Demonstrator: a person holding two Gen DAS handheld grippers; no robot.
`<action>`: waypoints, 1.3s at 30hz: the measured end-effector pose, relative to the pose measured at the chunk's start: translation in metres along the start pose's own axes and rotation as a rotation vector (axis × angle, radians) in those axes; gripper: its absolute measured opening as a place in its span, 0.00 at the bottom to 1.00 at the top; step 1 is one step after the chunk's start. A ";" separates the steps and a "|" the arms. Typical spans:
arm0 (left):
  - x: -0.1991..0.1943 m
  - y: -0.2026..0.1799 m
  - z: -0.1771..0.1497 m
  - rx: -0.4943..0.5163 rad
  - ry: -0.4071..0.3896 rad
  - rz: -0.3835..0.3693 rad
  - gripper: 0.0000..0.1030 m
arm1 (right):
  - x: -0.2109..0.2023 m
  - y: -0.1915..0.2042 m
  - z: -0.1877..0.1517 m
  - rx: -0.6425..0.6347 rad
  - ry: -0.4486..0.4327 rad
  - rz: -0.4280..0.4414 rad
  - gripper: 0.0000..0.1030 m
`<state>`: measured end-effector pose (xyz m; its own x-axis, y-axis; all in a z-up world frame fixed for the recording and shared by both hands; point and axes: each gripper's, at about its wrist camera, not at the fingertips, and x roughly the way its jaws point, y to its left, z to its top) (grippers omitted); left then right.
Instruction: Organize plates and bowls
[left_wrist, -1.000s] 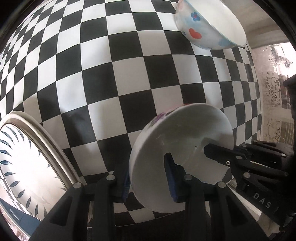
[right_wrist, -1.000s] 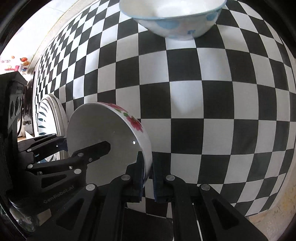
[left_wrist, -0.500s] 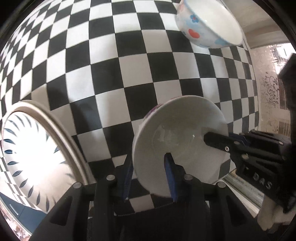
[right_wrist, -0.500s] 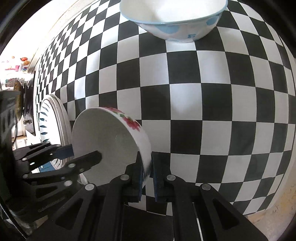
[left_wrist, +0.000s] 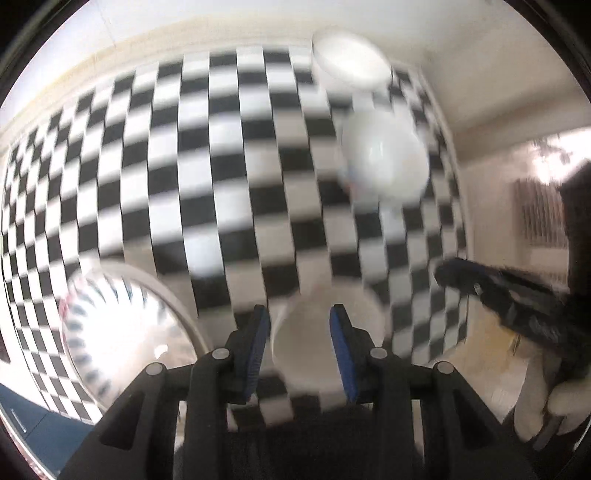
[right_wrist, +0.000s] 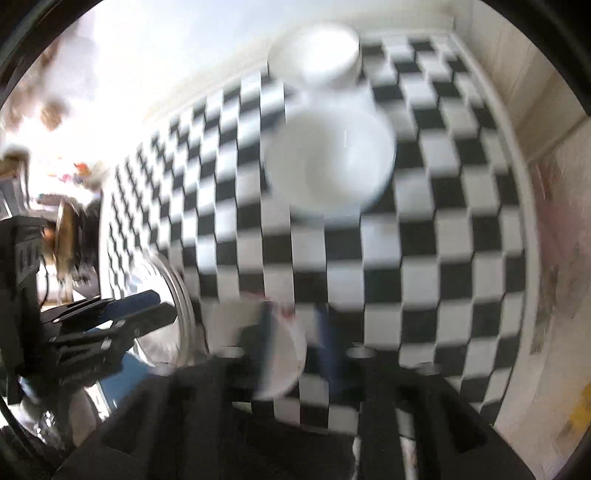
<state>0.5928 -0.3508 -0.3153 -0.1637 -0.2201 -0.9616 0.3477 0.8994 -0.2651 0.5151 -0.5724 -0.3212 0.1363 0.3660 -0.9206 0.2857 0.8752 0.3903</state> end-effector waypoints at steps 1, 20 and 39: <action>-0.004 -0.001 0.014 -0.012 -0.027 0.005 0.34 | -0.010 -0.003 0.011 -0.005 -0.046 0.019 0.77; 0.083 -0.010 0.240 -0.045 -0.041 0.000 0.33 | 0.060 -0.071 0.219 0.189 -0.106 0.008 0.52; 0.074 -0.029 0.240 0.034 -0.060 -0.010 0.20 | 0.076 -0.049 0.215 0.215 -0.070 -0.008 0.13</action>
<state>0.7918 -0.4835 -0.3957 -0.1123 -0.2525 -0.9611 0.3773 0.8839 -0.2763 0.7153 -0.6557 -0.4075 0.1970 0.3297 -0.9233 0.4817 0.7877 0.3841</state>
